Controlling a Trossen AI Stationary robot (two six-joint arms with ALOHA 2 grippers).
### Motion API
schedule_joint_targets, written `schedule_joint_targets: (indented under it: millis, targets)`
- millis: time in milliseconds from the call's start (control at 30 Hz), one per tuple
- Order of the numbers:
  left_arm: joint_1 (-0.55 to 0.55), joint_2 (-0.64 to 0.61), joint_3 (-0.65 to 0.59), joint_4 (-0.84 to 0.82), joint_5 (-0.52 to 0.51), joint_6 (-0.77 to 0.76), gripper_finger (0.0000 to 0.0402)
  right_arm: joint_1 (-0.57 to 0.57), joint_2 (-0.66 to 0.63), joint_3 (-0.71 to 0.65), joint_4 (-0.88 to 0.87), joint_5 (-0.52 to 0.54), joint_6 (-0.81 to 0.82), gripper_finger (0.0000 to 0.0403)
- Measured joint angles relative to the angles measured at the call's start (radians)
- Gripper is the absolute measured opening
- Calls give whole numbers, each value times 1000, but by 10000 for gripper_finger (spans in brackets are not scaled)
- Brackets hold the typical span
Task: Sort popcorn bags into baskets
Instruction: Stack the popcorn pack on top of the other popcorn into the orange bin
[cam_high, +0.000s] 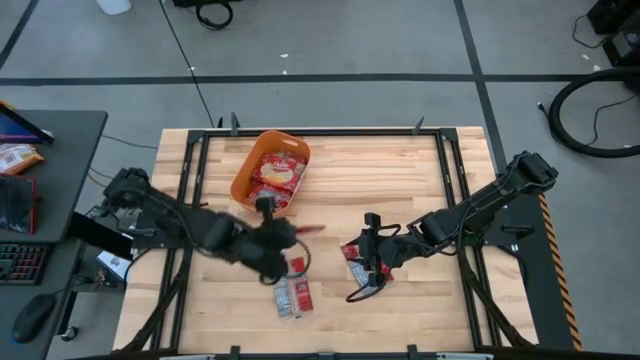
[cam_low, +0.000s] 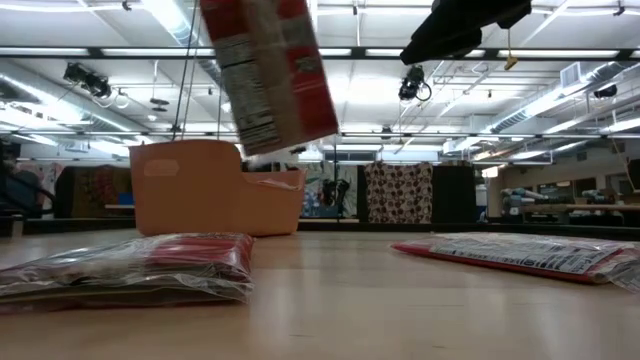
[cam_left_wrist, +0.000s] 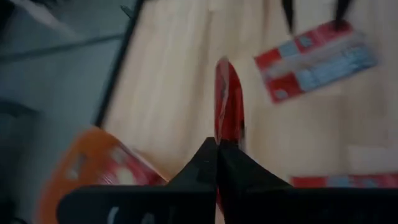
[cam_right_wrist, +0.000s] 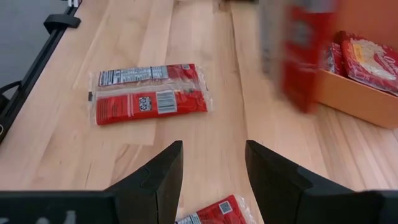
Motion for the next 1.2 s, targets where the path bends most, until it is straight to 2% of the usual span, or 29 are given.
schedule_joint_targets:
  millis: [167, 500, 600, 700, 767, 967, 1067, 1200]
  targets:
    - [137, -5, 0, 95, -12, 286, 2, 0, 0, 0, 3, 3, -4, 178]
    - [432, -5, 0, 108, -49, 791, 2, 0, 0, 0, 10, 9, -24, 178]
    - [534, -5, 0, 89, 33, 893, 2, 0, 0, 0, 10, 9, -30, 178]
    - [625, -5, -26, 14, 174, 914, 2, 2, 0, 0, 9, 9, -29, 178]
    - [665, -5, -68, -47, 228, 905, 2, 7, 0, 0, 2, 9, -26, 178]
    - [659, -3, -199, -97, 322, 832, 7, 17, 0, 0, -17, 8, -26, 178]
    - [653, -3, -260, -102, 318, 730, 37, 17, 0, 0, -19, 7, -28, 178]
    - [653, -3, -288, -182, 217, 586, 100, 17, 0, 0, -21, 6, -30, 178]
